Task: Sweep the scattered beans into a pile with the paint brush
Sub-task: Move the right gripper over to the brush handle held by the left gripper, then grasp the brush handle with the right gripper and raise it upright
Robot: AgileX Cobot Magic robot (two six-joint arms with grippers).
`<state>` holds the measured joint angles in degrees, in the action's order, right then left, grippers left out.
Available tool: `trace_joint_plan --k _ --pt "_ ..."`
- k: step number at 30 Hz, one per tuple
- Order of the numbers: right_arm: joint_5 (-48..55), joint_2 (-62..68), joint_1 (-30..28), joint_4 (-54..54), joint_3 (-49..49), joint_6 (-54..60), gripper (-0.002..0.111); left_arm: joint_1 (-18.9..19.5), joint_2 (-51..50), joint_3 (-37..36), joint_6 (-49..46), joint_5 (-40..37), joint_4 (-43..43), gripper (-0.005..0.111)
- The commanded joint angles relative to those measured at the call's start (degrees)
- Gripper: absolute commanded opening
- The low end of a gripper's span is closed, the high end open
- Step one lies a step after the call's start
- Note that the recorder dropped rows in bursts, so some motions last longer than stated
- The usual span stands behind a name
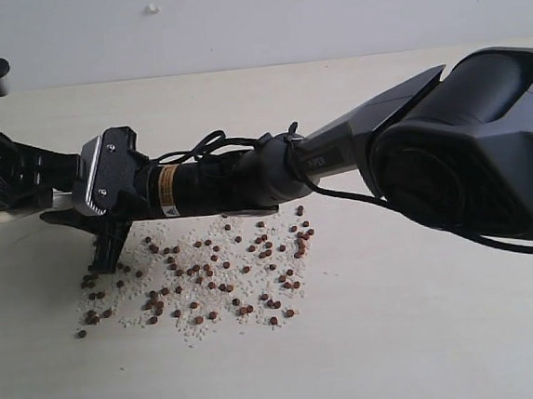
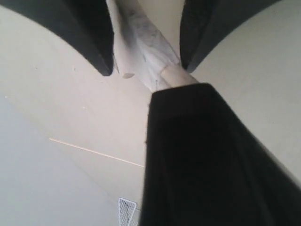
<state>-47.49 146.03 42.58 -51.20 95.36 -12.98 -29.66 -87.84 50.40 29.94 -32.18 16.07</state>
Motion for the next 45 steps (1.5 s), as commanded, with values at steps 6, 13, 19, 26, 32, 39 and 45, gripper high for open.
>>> trace_joint_plan --k 6,13,19,26,32,39,45 --pt "-0.21 0.02 0.04 3.26 0.54 -0.26 0.0 -0.01 0.55 0.34 -0.22 1.7 -0.38 0.0" --pt "-0.21 0.02 0.04 3.74 0.54 0.38 0.0 -0.01 0.55 0.34 -0.22 2.38 0.22 0.0" --pt "-0.21 0.02 0.04 3.74 0.54 1.01 0.0 -0.01 0.55 0.43 -0.09 3.6 3.2 0.027" --pt "-0.21 -0.1 0.04 3.74 0.54 0.92 0.0 -0.01 1.38 0.43 0.15 11.99 6.29 0.082" --pt "-0.57 -1.28 0.04 3.51 0.54 -0.1 0.0 1.18 3.84 3.81 0.45 19.78 8.46 0.087" --pt "5.12 -7.5 -0.25 -1.95 0.54 -19.83 0.0 6.67 8.74 6.44 -2.36 26.51 9.22 0.087" --pt "15.77 -13.4 -4.16 -17.4 0.54 -41.95 0.0 8.5 12.0 5.89 -7.14 27.33 9.22 0.086"
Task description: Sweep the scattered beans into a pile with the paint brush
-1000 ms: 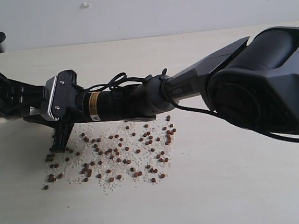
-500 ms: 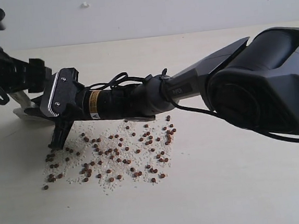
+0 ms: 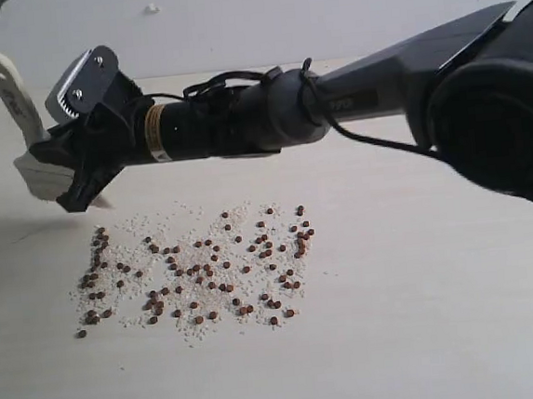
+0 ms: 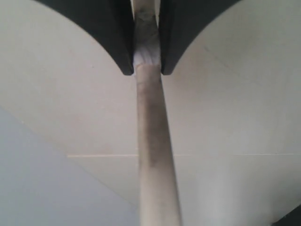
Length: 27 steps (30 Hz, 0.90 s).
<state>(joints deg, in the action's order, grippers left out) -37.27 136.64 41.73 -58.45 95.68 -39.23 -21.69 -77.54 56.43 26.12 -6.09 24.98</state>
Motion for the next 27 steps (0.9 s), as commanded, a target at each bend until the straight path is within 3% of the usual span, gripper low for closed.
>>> trace_joint_plan --k 1,5,10,16,19,20,22,24,27 --pt "5.28 -4.79 -4.54 -13.62 0.21 -21.11 0.0 0.53 1.84 -0.62 -3.62 1.91 0.31 0.086" --pt "-0.24 -6.83 -9.37 -26.54 0.21 -40.68 0.0 0.53 1.84 -3.85 -4.97 8.03 0.7 0.086" --pt "-9.05 -7.81 -13.65 -39.34 0.21 -51.63 0.0 0.42 1.84 -8.57 -4.35 18.79 3.66 0.086" --pt "-15.54 -7.94 -15.86 -41.49 0.21 -53.77 0.0 0.42 1.25 -9.8 4.42 22.04 5.48 0.086" --pt "-15.43 -7.94 -15.89 -41.49 0.21 -53.66 0.0 0.42 0.15 -9.8 11.97 24.64 11.05 0.086" --pt "-15.43 -7.94 -15.89 -41.49 0.21 -53.54 0.0 0.42 -0.67 -9.8 21.11 29.26 19.78 0.086" --pt "-15.43 -7.94 -15.89 -41.49 0.21 -53.54 0.0 0.42 -2.33 -9.8 28.43 40.57 33.01 0.086" --pt "-16.67 -7.94 -15.89 -41.49 0.21 -53.53 0.0 0.42 -3.03 -9.8 29.11 46.81 34.3 0.086" --pt "-20.87 -7.94 -15.89 -41.49 0.21 -53.64 0.0 3.28 -3.03 -9.61 27.8 47.46 34.03 0.086"
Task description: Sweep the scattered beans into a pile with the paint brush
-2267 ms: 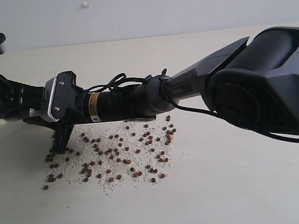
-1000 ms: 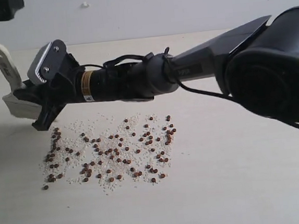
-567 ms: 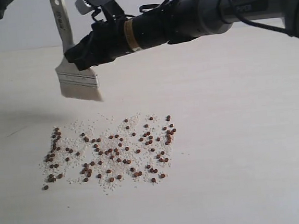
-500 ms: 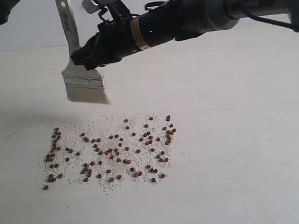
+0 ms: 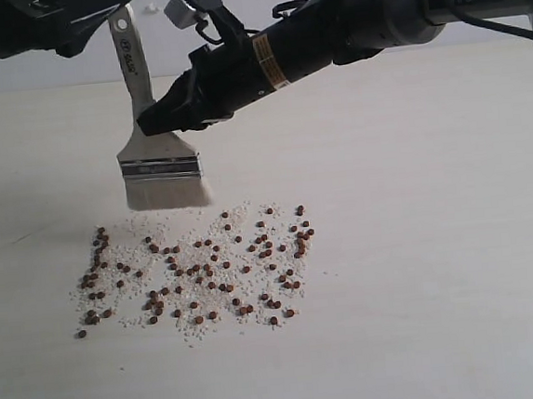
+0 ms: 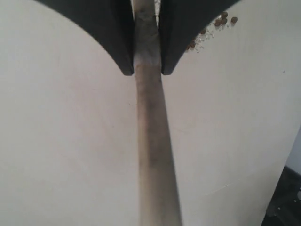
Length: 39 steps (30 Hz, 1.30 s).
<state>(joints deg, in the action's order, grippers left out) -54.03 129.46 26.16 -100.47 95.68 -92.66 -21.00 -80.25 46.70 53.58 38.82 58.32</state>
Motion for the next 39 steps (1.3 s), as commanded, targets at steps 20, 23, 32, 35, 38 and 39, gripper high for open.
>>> trace_joint_plan --k 20,23,32,35,38,39 --pt "-15.94 -0.75 -0.19 0.52 0.21 8.99 0.0 11.77 -6.49 2.76 5.57 23.21 20.93 0.086" --pt "-15.94 -1.22 -0.19 0.52 0.21 10.34 0.0 11.77 -6.73 2.76 6.18 22.71 21.21 0.086" --pt "-15.94 -1.35 3.82 0.52 0.21 13.67 0.0 11.77 -11.29 2.76 3.2 31.14 19.8 0.085" --pt "-15.94 -1.35 3.82 0.52 0.21 14.95 0.0 11.77 -11.29 2.76 3.31 31.14 19.8 0.067" --pt "-15.94 -1.35 3.82 0.52 0.21 14.95 0.0 11.77 -11.29 2.76 4.2 31.14 20.04 0.047" --pt "-15.94 -1.35 3.82 0.52 0.21 15.05 0.0 11.77 -11.29 2.76 4.34 31.14 20.02 0.044"
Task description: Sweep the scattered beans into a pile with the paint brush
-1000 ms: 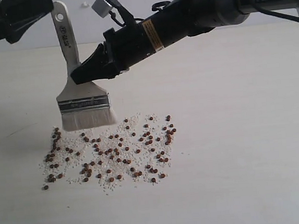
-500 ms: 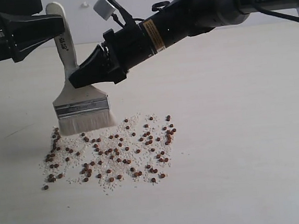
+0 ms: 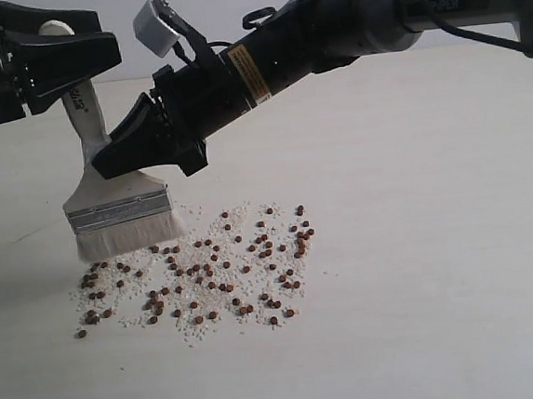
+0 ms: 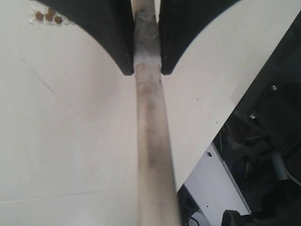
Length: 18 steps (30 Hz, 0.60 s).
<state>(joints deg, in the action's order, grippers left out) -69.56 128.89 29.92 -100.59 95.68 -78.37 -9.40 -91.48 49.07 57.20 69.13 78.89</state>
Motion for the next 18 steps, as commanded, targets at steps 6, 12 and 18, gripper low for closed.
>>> trace_joint_plan --k 6,12,18 --pt "1.7 -0.78 0.05 0.65 0.21 1.86 0.0 0.17 -0.06 0.39 1.67 -1.96 -0.55 0.044" --pt "4.13 -0.66 0.05 2.67 0.21 2.14 0.0 0.17 -0.06 0.39 1.67 -1.74 -0.66 0.044" --pt "4.39 -0.66 0.05 2.81 0.21 2.14 0.0 0.17 -0.06 0.39 -0.1 -1.3 0.13 0.026"
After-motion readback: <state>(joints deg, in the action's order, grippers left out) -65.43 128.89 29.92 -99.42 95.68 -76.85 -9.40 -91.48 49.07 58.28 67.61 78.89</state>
